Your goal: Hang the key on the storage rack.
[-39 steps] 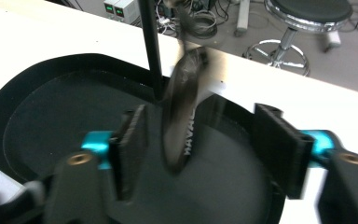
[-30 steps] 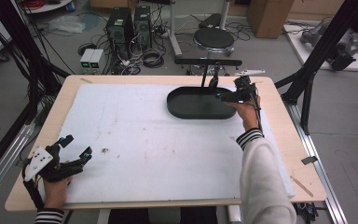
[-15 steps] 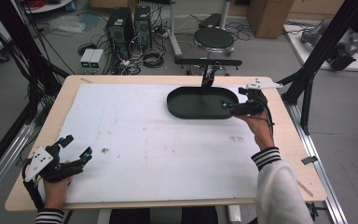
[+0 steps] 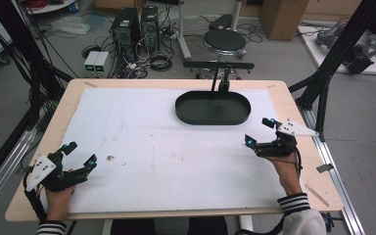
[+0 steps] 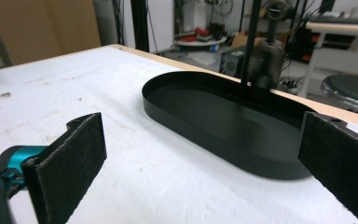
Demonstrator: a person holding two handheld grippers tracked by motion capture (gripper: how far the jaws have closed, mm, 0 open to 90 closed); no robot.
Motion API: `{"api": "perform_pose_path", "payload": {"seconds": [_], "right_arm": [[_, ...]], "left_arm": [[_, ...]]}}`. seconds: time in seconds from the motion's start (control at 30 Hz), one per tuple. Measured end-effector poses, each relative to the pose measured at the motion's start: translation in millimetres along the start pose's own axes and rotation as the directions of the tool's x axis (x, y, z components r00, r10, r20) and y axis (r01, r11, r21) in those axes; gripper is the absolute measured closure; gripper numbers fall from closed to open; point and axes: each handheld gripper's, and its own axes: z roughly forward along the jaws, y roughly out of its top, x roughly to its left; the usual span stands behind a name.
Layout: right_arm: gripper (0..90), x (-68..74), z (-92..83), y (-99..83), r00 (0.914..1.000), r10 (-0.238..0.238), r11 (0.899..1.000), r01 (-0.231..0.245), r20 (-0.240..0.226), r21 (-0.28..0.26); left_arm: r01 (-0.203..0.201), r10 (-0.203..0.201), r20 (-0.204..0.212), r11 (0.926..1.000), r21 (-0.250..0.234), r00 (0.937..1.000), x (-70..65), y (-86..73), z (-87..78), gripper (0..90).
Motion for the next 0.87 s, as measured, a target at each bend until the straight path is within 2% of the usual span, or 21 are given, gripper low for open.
{"api": "perform_pose_path", "payload": {"seconds": [0.17, 0.3, 0.4, 0.5, 0.6, 0.67, 0.77, 0.87], "right_arm": [[0.4, 1.2, -12.5, -27.1, 0.9989, 0.026, 0.999, -0.025, 0.038, -0.043], [0.5, 4.1, -20.7, -42.1, 0.9978, 0.005, 0.996, 0.001, 0.066, -0.090], [0.5, 4.0, -21.4, -51.3, 0.9970, 0.026, 0.997, -0.020, 0.073, -0.080], [0.5, 3.8, -22.9, -52.9, 0.9970, 0.040, 0.995, -0.033, 0.066, -0.099], [0.5, 5.4, -22.3, -53.3, 0.9974, 0.016, 0.996, -0.009, 0.071, -0.090], [0.5, 9.4, -23.2, -54.2, 0.9928, -0.001, 0.995, 0.013, 0.120, -0.102], [0.5, 10.7, -25.5, -55.8, 0.9926, -0.010, 0.991, 0.026, 0.121, -0.131], [0.5, 9.4, -25.7, -55.9, 0.9921, 0.001, 0.991, 0.016, 0.125, -0.132]], "left_arm": [[0.002, -0.002, -0.001, 1.0000, 0.002, 1.0000, 0.0, 0.0, 0.1, 14.6], [0.002, -0.002, 0.000, 1.0000, 0.001, 1.0000, 0.0, 0.1, 0.2, 14.6], [0.002, -0.002, 0.000, 1.0000, 0.002, 1.0000, 0.0, 0.1, 0.2, 14.6], [0.002, -0.002, 0.000, 1.0000, 0.002, 1.0000, 0.0, 0.1, 0.2, 14.6], [0.002, -0.002, 0.000, 1.0000, 0.002, 1.0000, 0.0, 0.0, 0.1, 14.6], [0.001, -0.001, 0.000, 1.0000, 0.001, 1.0000, 0.1, 0.0, 0.1, 14.6], [0.002, -0.002, 0.001, 1.0000, 0.000, 1.0000, 0.0, -0.1, 0.0, 14.6], [-0.001, 0.001, 0.000, 1.0000, 0.000, 1.0000, 0.2, 0.0, -0.2, 14.6]]}}
